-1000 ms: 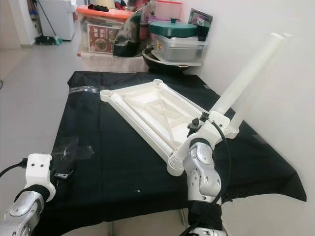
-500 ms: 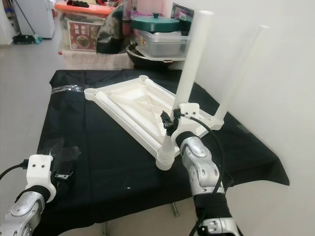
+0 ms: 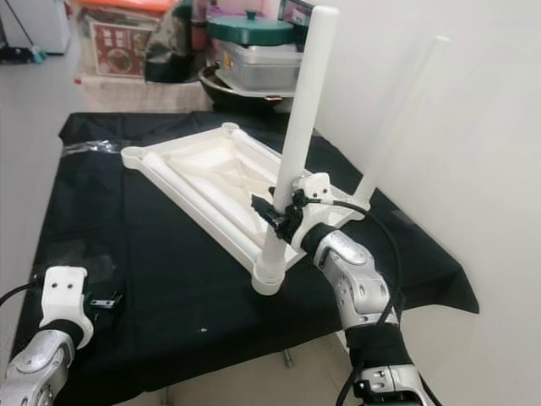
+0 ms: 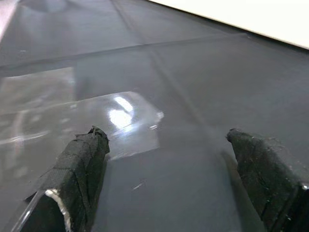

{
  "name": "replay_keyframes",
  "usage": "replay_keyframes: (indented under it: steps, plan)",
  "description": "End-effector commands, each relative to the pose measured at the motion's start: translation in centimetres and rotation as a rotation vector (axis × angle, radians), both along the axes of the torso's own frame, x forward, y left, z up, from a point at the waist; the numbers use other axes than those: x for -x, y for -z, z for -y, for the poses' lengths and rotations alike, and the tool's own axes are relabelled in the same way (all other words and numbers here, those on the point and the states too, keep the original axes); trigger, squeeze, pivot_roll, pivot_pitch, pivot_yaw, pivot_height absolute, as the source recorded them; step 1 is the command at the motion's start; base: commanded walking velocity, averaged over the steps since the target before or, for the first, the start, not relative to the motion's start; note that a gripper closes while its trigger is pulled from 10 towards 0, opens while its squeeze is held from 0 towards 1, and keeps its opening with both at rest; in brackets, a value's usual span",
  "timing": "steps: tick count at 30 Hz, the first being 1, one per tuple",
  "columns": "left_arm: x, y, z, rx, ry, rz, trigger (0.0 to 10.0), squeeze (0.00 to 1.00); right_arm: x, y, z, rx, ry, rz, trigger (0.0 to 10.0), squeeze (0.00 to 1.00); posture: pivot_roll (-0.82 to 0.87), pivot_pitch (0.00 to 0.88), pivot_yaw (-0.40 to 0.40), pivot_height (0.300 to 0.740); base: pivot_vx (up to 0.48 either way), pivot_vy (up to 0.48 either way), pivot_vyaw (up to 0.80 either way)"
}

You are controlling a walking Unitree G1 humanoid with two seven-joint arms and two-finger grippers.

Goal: Building children table

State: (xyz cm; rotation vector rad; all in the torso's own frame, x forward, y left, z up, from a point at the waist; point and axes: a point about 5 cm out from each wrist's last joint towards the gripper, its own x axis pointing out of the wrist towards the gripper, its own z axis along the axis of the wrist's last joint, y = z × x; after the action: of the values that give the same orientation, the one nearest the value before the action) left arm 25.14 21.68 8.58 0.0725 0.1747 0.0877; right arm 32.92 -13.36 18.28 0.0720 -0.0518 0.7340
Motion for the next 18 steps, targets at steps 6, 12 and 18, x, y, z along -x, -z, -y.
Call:
replay_keyframes:
  steps: [6,12,18]
  plan:
    - [0.1,0.3,-0.1,-0.004,-0.001,-0.007,10.0,0.00,1.7,1.7,-2.5,0.001,-0.181,-0.025,10.0,0.00,0.12,0.000,-0.131,0.740,0.000,0.000,0.00]
    - [0.0,0.2,-0.1,-0.001,0.000,-0.006,10.0,0.00,2.5,1.8,-3.2,0.018,-0.296,-0.003,10.0,0.00,0.12,0.000,-0.128,0.740,0.000,0.000,0.00]
    - [0.0,0.2,0.0,0.003,-0.003,-0.006,10.0,0.00,2.3,2.3,-3.3,0.012,-0.315,-0.024,10.0,0.00,0.13,0.000,-0.132,0.740,0.000,0.000,0.00]
